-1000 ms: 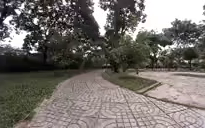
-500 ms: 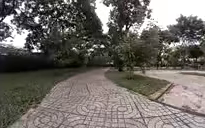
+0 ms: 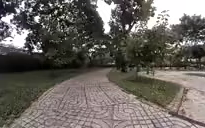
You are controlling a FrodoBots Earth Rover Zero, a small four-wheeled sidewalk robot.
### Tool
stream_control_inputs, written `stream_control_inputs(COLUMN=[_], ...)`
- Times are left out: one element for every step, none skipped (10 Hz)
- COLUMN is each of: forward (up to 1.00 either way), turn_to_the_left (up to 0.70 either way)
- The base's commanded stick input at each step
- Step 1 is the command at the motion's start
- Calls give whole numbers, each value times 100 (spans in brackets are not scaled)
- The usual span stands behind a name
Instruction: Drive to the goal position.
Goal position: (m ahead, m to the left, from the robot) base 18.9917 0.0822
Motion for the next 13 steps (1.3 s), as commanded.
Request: stream_control_inputs(forward=[0, 0, 0, 0, 0, 0, 0, 0, 0, 76, 100, 100, 100], turn_to_the_left=[0, 0, 0, 0, 0, 0, 0, 0, 0, 0, 9, 22, 27])
